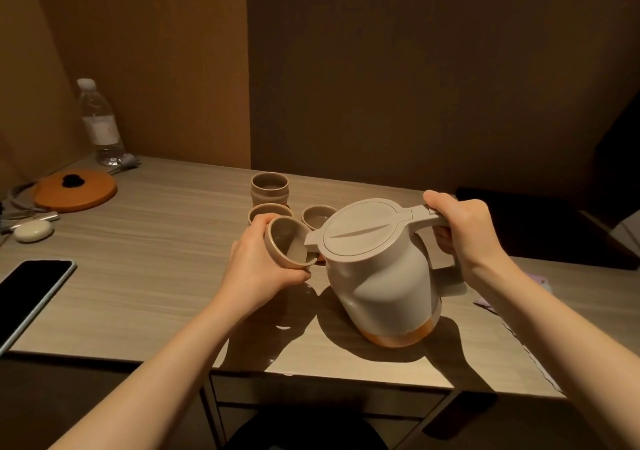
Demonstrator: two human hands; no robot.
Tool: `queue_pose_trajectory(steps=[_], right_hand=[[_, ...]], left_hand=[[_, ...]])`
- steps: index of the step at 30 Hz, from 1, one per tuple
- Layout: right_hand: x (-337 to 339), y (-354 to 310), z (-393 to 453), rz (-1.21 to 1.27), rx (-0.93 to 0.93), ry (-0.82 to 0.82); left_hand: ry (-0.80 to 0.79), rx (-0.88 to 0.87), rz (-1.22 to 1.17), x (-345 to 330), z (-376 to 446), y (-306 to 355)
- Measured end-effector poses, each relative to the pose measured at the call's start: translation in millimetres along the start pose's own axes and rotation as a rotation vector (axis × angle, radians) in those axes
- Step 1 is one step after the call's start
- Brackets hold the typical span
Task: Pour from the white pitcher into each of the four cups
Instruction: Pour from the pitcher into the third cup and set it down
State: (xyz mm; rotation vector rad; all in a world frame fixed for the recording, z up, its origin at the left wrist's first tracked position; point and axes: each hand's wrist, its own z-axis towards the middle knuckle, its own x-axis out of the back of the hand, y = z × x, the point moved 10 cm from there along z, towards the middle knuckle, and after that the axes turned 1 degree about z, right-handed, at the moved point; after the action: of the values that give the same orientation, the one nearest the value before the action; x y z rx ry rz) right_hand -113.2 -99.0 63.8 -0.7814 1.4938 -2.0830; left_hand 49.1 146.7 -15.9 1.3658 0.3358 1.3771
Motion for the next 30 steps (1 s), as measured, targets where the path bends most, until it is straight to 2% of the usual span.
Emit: queue_pose_trajectory(steps=[11,30], right_hand=[[-7,-5,1,-0.017,-0.011,-0.009],[-33,-23,8,-0.161,0.043,-0.063]], left_hand=[[0.031,-0.053,0.121,3,5,8],[0.043,0.010,0.148,6,1,-12]])
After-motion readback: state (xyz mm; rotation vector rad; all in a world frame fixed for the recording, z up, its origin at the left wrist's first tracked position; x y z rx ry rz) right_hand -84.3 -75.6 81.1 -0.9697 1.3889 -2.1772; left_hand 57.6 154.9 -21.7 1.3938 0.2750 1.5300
